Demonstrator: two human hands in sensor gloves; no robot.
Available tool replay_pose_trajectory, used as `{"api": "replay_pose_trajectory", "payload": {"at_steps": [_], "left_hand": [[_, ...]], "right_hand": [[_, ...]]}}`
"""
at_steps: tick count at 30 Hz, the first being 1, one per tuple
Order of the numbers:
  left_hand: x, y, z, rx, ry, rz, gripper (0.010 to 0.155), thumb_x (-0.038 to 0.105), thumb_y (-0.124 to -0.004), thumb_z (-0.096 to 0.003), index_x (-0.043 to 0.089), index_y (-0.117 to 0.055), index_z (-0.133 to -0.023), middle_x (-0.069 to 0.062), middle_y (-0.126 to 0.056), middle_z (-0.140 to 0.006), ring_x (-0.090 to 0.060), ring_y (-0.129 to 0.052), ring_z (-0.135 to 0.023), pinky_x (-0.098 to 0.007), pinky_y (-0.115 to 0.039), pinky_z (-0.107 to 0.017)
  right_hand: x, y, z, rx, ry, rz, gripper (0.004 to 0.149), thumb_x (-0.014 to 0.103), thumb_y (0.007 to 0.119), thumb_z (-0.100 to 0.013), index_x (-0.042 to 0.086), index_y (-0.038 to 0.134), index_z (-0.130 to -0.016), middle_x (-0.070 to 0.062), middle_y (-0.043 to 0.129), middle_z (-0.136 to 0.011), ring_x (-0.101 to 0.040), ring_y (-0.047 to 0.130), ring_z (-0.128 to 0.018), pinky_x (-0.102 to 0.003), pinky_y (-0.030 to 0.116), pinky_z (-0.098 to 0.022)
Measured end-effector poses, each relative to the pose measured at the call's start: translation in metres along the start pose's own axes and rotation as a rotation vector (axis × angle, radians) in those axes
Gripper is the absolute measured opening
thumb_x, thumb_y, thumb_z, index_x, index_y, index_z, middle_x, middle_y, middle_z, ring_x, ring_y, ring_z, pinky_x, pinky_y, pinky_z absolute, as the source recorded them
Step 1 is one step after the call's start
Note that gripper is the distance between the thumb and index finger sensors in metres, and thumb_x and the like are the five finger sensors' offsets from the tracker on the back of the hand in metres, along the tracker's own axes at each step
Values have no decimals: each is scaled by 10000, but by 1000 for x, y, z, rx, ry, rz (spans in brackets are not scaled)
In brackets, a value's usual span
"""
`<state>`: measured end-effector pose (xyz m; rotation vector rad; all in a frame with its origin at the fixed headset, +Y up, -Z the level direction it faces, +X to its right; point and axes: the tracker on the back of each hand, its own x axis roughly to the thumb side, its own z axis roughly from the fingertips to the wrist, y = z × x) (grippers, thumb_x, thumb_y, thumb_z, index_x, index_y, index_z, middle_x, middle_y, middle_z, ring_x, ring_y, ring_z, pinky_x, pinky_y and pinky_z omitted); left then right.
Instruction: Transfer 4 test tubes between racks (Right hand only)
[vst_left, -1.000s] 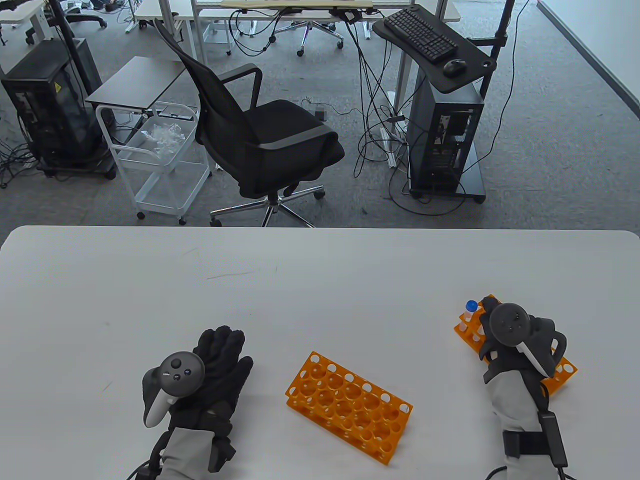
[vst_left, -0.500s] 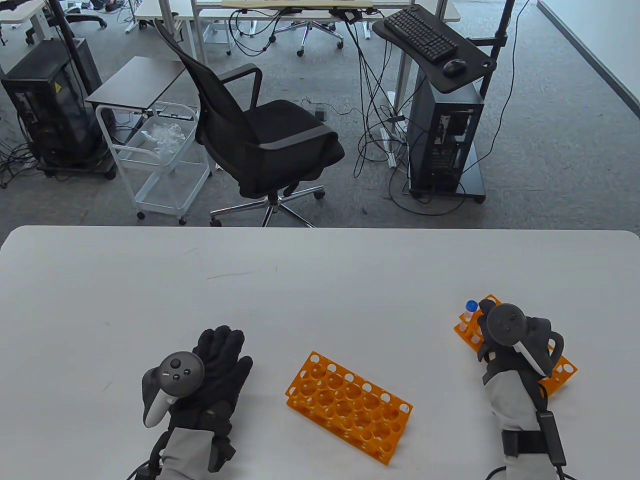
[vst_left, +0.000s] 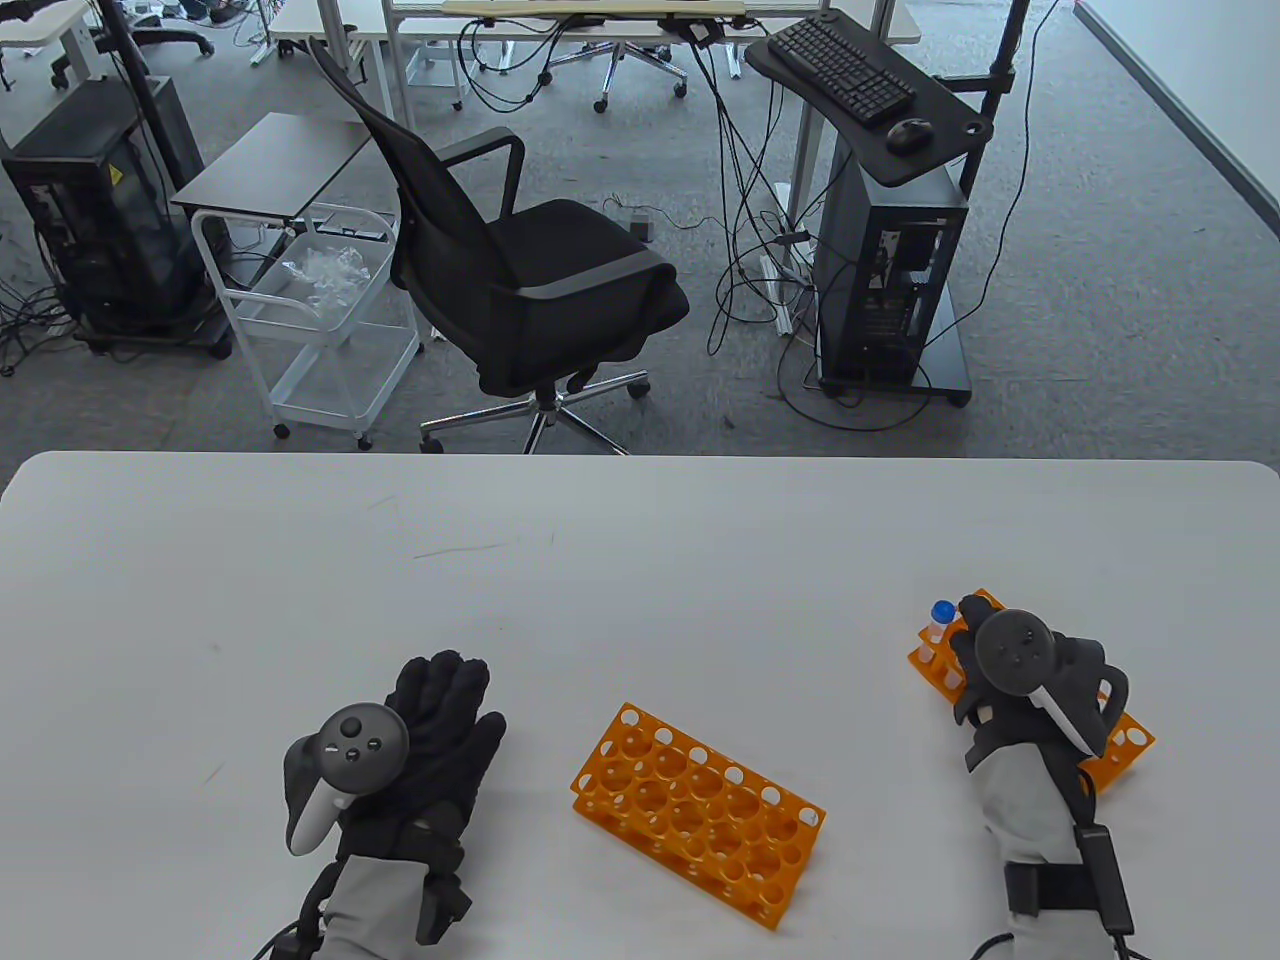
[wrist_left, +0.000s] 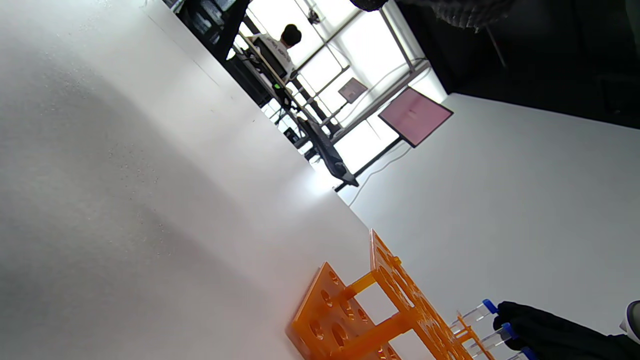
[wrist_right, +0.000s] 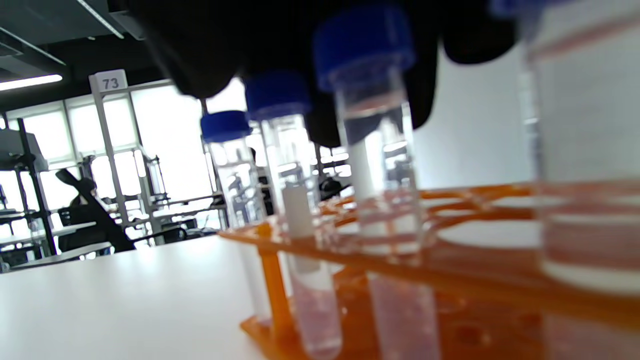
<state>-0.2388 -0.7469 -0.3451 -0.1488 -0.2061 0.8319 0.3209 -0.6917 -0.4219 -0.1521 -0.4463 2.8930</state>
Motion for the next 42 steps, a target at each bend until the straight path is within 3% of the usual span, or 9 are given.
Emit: {"api": "replay_pose_trajectory", "payload": {"at_steps": [10, 16, 26, 42], "left_hand": [[0, 0, 0, 1, -3, -2, 669, 646, -500, -586, 408, -229, -1150, 105, -69, -1208, -130, 119, -1087, -408, 48, -804], [1, 0, 0, 4, -11, -9, 669, 646, -500, -586, 410, -227, -1149, 107, -65, -1208, -128, 118, -1085, -407, 54, -801], [2, -3, 0, 1, -14, -23, 669, 644, -499, -587, 410, -223, -1149, 108, -58, -1205, -127, 126, -1080, -404, 61, -798], [-1, -1, 2, 19, 28, -31, 669, 644, -501, -586, 417, -218, -1147, 113, -49, -1203, -119, 141, -1076, -397, 75, -793]], "right_hand": [[20, -41, 20, -133, -87, -68, 530, 353, 755, -493, 133, 741, -975, -174, 847, -946, -444, 783, -841, -647, 567, -635], [47, -46, 41, -151, -156, -114, 528, 358, 732, -505, 137, 728, -985, -180, 813, -982, -457, 742, -888, -651, 552, -652], [81, -23, 70, -92, -227, -118, 554, 368, 720, -509, 140, 678, -1013, -183, 744, -1033, -456, 681, -934, -650, 542, -659], [86, 5, 90, -43, -259, -122, 565, 377, 719, -506, 147, 658, -1019, -179, 720, -1045, -451, 660, -945, -652, 534, -661]]}}
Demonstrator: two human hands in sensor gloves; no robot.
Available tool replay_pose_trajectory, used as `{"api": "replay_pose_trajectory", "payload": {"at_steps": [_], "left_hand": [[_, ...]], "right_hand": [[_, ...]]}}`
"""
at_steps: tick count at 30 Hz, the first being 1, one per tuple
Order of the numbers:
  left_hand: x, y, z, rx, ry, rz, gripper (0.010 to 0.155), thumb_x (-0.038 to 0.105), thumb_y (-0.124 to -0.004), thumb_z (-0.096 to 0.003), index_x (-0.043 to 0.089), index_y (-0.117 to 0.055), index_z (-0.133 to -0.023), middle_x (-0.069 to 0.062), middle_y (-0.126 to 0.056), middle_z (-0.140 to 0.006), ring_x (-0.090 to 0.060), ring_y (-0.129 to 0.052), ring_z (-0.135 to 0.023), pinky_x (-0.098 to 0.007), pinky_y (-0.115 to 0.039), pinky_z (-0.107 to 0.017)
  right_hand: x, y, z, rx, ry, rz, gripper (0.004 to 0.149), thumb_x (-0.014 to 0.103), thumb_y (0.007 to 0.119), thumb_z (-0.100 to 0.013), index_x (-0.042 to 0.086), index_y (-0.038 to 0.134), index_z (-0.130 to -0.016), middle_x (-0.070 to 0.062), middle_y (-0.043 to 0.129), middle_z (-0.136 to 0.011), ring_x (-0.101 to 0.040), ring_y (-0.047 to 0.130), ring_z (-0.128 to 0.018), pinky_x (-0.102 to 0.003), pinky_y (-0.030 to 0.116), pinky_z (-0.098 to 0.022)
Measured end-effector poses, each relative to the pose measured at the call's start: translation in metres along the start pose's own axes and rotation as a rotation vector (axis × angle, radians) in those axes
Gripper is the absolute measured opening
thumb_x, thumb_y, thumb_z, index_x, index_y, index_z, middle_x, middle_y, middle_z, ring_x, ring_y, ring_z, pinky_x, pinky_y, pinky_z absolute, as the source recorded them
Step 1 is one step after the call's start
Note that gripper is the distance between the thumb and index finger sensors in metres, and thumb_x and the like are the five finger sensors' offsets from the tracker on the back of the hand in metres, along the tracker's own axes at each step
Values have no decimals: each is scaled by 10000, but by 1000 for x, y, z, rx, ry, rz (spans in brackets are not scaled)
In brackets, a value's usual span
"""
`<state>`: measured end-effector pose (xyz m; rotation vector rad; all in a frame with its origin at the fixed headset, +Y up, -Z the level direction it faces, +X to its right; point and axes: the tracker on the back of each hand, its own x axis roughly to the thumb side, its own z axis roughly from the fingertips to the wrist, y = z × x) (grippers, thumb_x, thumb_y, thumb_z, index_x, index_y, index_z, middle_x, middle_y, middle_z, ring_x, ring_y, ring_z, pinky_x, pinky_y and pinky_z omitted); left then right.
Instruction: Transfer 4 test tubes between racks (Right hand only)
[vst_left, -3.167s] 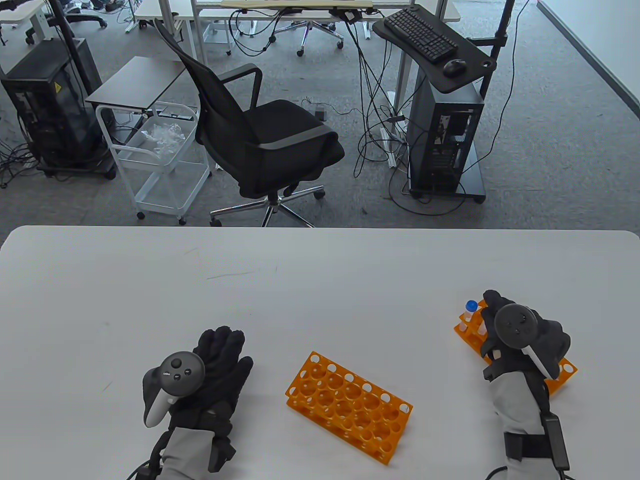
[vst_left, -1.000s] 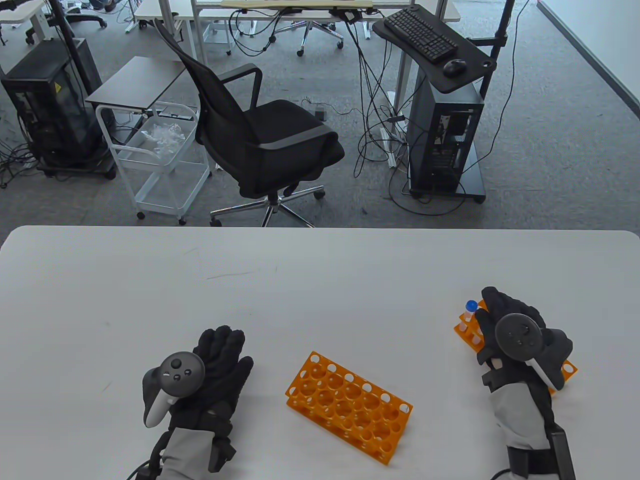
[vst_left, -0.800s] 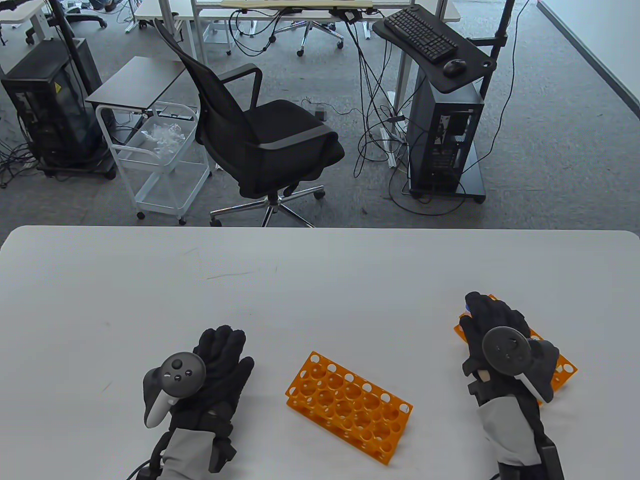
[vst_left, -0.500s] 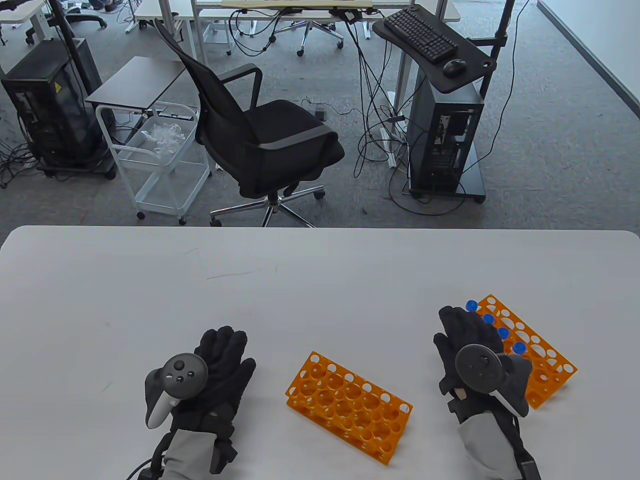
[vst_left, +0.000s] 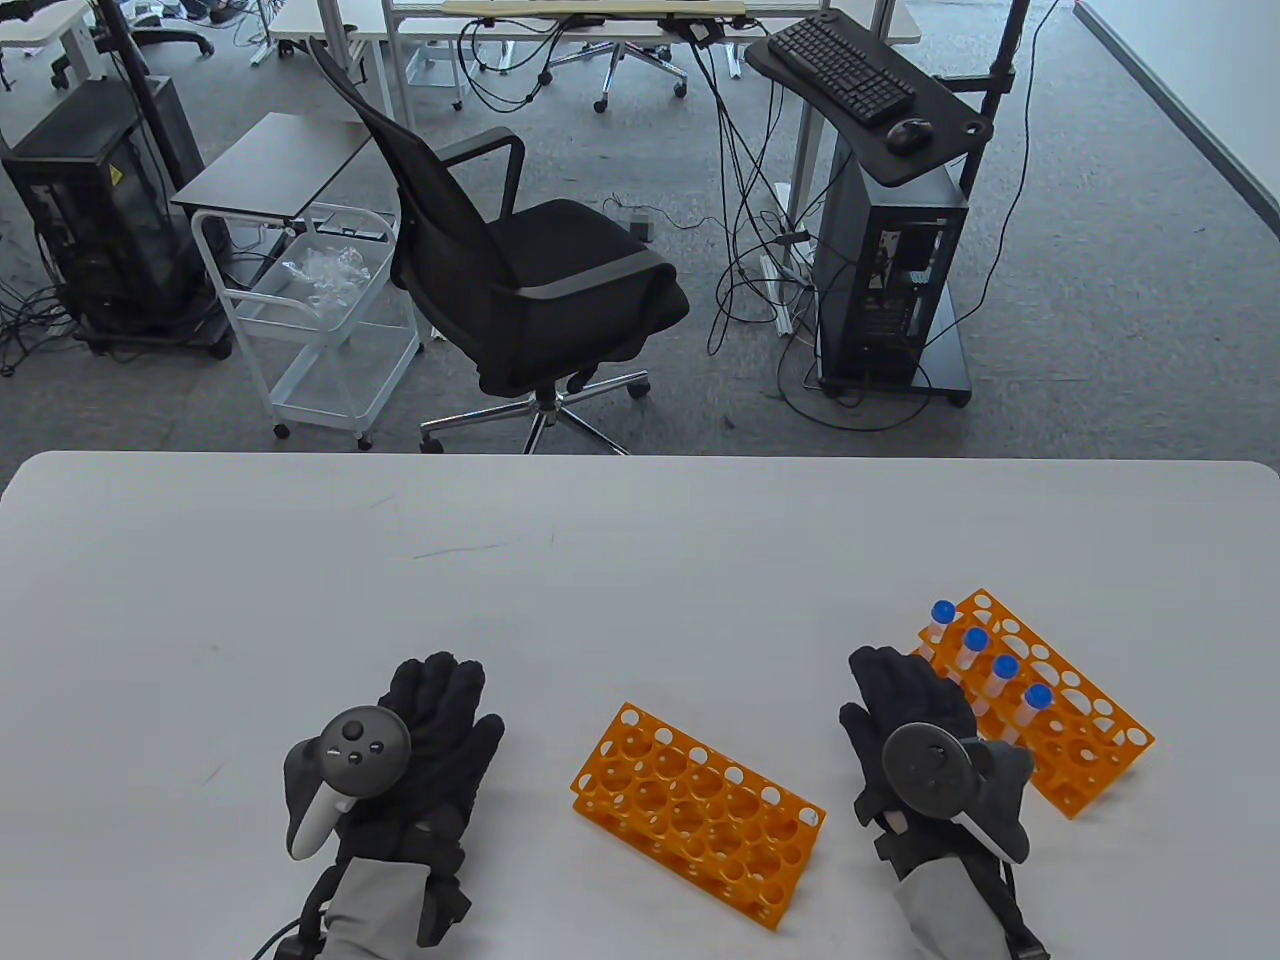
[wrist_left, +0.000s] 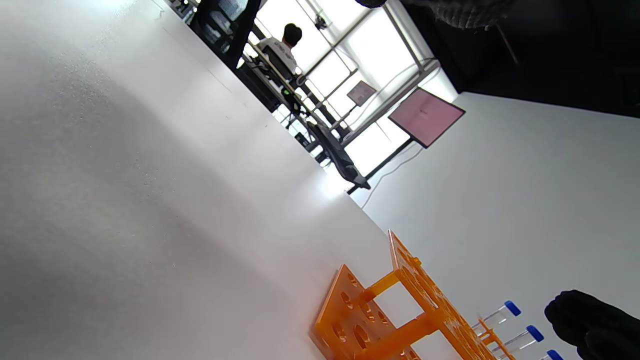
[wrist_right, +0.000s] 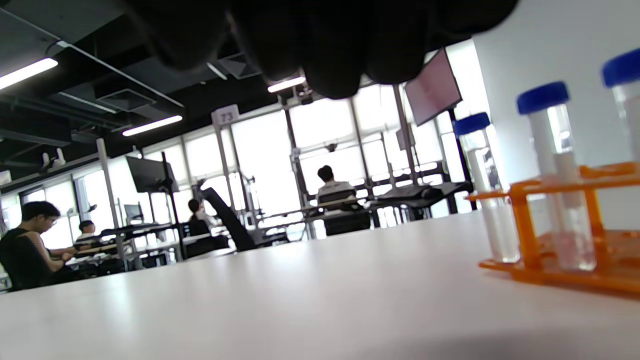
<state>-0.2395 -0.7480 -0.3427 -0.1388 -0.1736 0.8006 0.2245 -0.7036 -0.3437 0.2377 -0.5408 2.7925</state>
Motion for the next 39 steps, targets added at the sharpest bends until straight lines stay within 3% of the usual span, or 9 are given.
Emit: {"api": "replay_pose_trajectory", "payload": {"at_steps": [21, 39], "left_hand": [[0, -1, 0, -13, 10, -16, 670, 644, -502, -585, 413, -220, -1148, 112, -51, -1203, -121, 139, -1076, -398, 73, -793], [1, -2, -1, -14, 6, -14, 671, 643, -501, -586, 411, -219, -1148, 109, -52, -1203, -124, 135, -1076, -399, 71, -793]], "right_hand": [[-4, 21, 10, 87, -5, 34, 564, 375, 719, -505, 145, 658, -1017, -180, 718, -1043, -452, 658, -943, -651, 529, -661], [-2, 23, 11, 93, -4, 26, 564, 376, 718, -504, 146, 659, -1015, -182, 719, -1042, -451, 660, -942, -651, 530, -660]]}}
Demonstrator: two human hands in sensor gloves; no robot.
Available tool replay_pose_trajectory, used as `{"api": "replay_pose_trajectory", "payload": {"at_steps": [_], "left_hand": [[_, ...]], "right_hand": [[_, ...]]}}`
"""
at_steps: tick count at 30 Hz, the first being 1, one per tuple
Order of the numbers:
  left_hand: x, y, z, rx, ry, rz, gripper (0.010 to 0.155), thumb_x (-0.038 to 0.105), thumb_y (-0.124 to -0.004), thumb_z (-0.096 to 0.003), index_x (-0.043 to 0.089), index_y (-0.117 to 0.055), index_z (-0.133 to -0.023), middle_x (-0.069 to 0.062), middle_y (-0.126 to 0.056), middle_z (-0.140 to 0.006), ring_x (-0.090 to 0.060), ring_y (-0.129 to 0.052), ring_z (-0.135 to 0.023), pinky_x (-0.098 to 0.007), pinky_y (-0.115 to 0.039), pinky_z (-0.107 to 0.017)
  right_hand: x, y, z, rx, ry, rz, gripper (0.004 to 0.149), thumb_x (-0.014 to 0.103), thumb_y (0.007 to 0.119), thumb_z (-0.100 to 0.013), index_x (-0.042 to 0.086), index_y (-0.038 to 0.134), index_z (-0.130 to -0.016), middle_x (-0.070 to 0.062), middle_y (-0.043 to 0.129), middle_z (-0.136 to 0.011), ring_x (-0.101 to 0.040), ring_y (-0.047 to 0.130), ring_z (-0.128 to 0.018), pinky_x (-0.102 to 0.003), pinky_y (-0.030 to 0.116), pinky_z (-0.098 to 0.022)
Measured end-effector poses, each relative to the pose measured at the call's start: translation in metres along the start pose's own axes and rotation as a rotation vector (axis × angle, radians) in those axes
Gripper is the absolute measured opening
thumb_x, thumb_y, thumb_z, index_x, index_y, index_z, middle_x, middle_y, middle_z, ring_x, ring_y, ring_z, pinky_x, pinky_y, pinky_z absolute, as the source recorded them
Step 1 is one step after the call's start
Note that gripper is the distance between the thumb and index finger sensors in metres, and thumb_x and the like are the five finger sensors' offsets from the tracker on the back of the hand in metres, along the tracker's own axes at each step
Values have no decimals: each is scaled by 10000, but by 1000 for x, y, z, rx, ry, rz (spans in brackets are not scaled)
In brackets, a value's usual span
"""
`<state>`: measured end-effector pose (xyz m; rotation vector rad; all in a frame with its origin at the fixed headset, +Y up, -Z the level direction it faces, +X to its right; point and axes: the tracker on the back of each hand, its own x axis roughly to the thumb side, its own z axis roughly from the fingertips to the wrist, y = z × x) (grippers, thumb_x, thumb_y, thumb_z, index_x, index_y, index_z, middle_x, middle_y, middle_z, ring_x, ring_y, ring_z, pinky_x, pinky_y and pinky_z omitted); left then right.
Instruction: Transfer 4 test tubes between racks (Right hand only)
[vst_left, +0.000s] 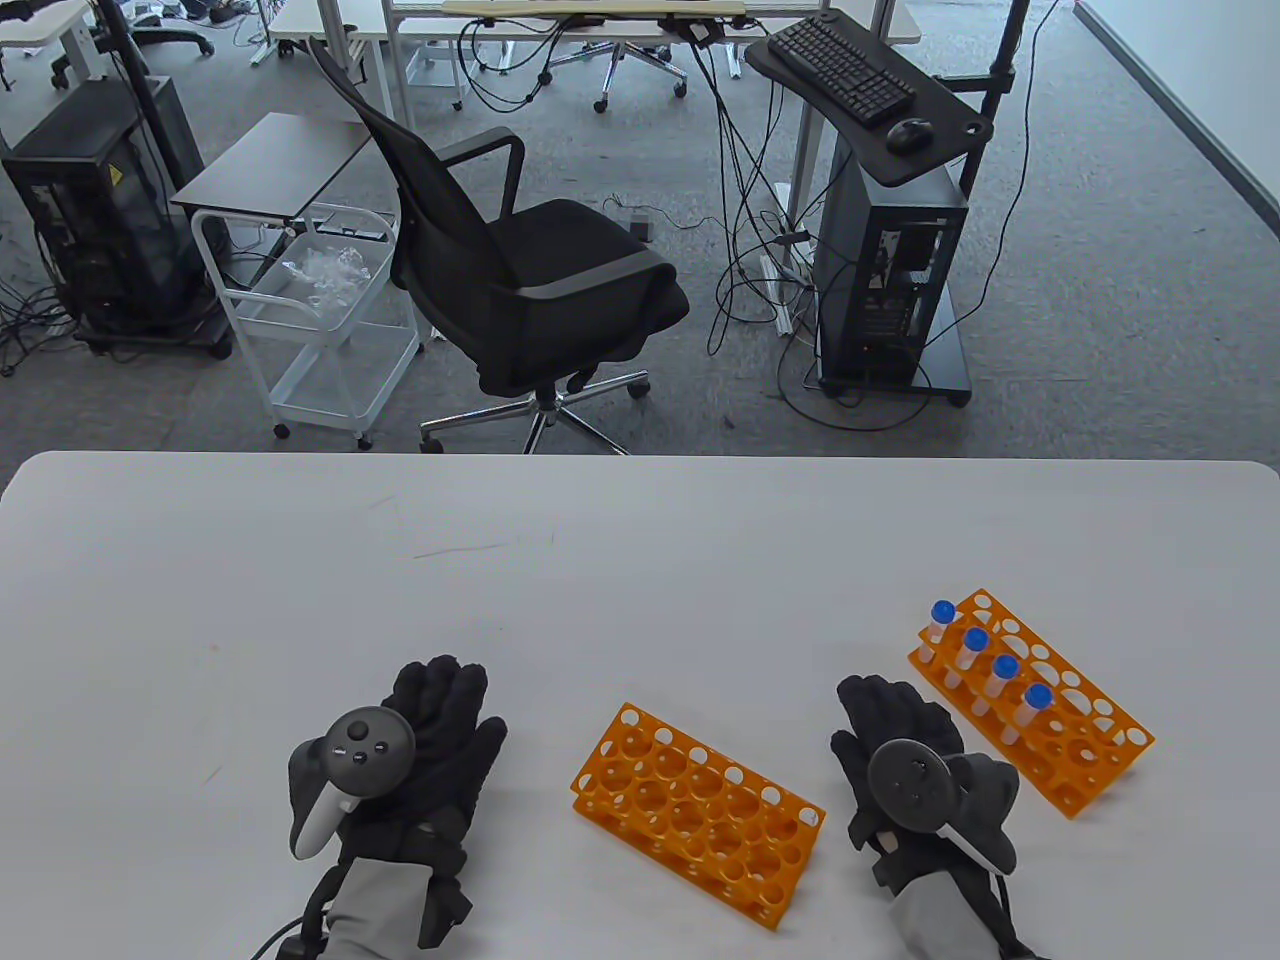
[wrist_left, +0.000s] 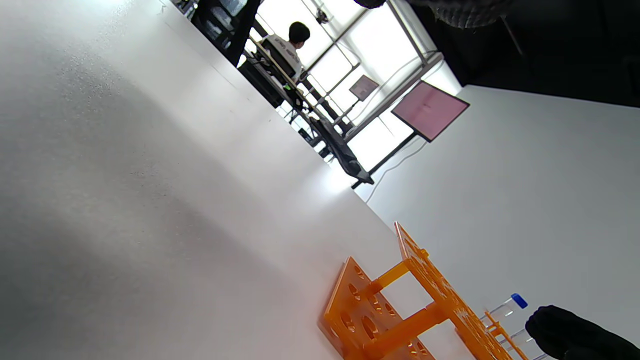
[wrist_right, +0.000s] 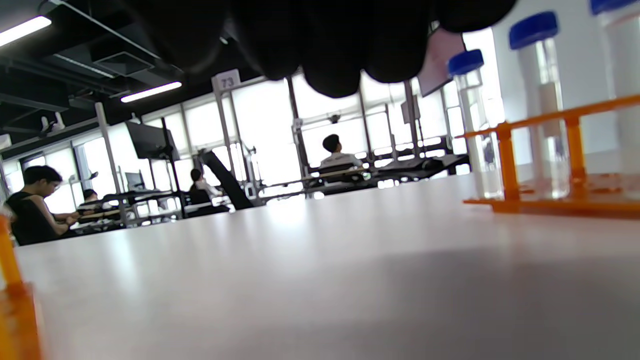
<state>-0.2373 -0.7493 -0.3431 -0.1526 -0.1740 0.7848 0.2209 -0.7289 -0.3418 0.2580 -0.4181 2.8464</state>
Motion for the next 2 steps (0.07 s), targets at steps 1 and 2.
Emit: {"api": "replay_pose_trajectory", "payload": {"at_steps": [1, 2], "left_hand": [[0, 0, 0, 0, -1, 1, 669, 643, -501, -586, 411, -219, -1148, 110, -53, -1203, -123, 134, -1076, -399, 70, -794], [0, 0, 0, 1, -1, 1, 670, 642, -501, -586, 411, -219, -1148, 110, -52, -1203, -122, 135, -1076, -399, 70, -793]], "right_hand": [[0, 0, 0, -1, 1, -1, 563, 375, 718, -504, 146, 660, -1015, -180, 718, -1042, -451, 659, -942, -650, 530, -661], [0, 0, 0, -1, 1, -2, 564, 376, 718, -504, 145, 659, -1015, -180, 718, -1042, -452, 658, -942, -650, 530, -661]]}}
